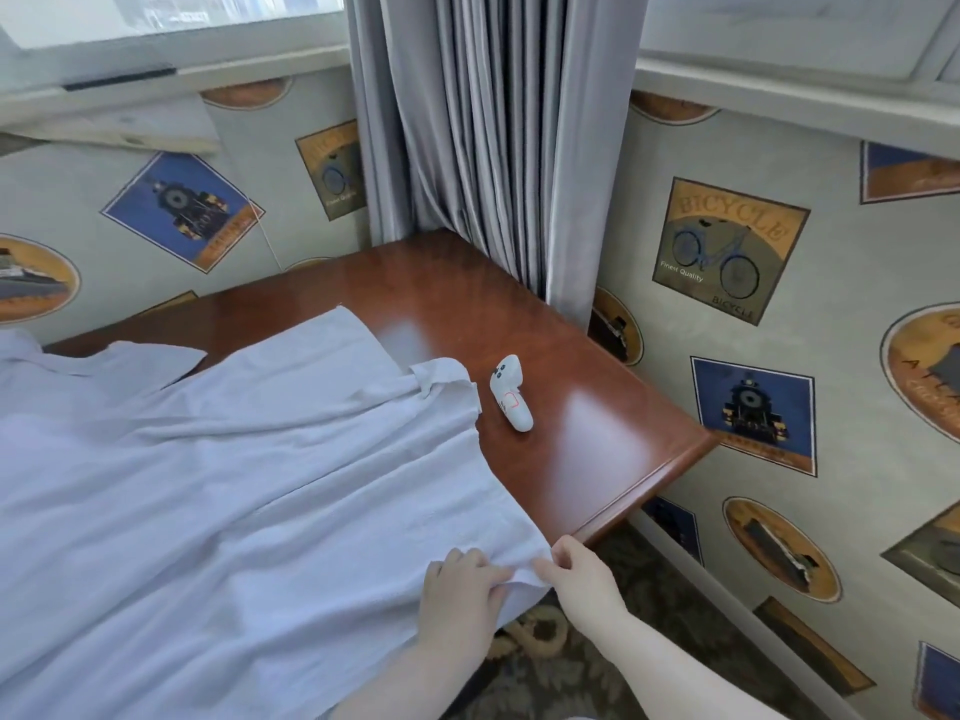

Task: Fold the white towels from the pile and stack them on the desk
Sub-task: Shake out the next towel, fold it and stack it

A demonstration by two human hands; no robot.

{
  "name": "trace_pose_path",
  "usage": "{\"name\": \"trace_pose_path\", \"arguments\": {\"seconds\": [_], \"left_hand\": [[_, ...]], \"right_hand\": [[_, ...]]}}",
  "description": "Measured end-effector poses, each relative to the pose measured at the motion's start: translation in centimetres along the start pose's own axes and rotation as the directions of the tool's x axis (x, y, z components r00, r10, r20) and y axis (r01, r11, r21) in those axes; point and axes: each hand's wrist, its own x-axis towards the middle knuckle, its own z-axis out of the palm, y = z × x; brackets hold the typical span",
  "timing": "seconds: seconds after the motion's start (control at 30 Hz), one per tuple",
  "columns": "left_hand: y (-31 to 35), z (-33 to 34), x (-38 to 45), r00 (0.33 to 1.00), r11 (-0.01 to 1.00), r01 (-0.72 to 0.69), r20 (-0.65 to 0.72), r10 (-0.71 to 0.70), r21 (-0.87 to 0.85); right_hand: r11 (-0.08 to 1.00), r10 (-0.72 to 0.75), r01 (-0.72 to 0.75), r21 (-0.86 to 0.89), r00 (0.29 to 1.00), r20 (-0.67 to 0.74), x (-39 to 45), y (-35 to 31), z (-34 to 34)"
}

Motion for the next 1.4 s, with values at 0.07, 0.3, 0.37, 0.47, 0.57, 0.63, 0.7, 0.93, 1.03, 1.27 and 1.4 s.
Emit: {"name": "trace_pose_path", "arguments": {"seconds": [0.07,0.3,0.37,0.47,0.57,0.63,0.7,0.93,1.03,1.27,1.4], "left_hand": [[0.2,-0.2,-0.3,1.000,0.999,0.008,-0.010,-0.008,-0.040],[1.7,0.3,-0.4,0.999,0.989,0.000,-0.049,-0.008,-0.146],[2.3,0.1,0.1,0.996,0.990,-0.003,-0.084,-0.009,-0.142],[2.7,0.2,0.6,0.996,0.994,0.007,-0.089,-0.017,-0.107],[2.3,0.8,0.6,0.998,0.994,0.052,-0.015,-0.054,-0.099],[2.1,1.3,0.0,1.000,0.995,0.007,0.004,-0.007,-0.100],[1.3,1.5,-1.2,1.000,0.988,-0.030,-0.010,0.029,-0.149],[-2.7,1.5,-6.2,0.972,0.958,0.118,-0.166,-0.165,-0.263],[-4.4,1.1,-8.3,0.954,0.959,0.175,-0.202,-0.222,-0.224],[-10.8,0.8,-16.9,0.855,0.922,0.324,-0.352,-0.381,-0.211],[-12.7,-1.4,-19.6,0.747,0.860,0.424,-0.427,-0.509,-0.283]], "right_hand": [[0.996,-0.075,0.071,0.048,0.993,0.088,-0.3,-0.1,-0.7],[0.979,0.007,-0.032,0.203,0.992,0.124,-0.8,-0.5,-1.4],[0.984,0.025,-0.040,0.172,0.996,0.089,-0.4,-0.8,-1.7],[0.986,0.100,-0.109,0.129,0.992,0.079,-0.3,-1.0,-1.6],[0.981,0.149,-0.154,0.117,0.988,0.046,-0.5,-1.0,-0.7],[0.988,0.104,-0.098,0.123,0.994,-0.044,-1.0,-1.0,-0.5],[0.995,0.014,-0.004,0.096,0.994,-0.111,-1.5,-1.3,-0.6],[0.940,-0.318,0.307,0.149,0.946,0.060,-4.9,-5.6,3.5],[0.887,-0.447,0.424,0.184,0.887,0.113,-6.2,-8.5,5.6],[0.819,-0.494,0.492,0.295,0.866,-0.074,-6.8,-12.5,7.3],[0.851,-0.409,0.437,0.291,0.899,-0.155,-8.4,-14.7,10.6]]}}
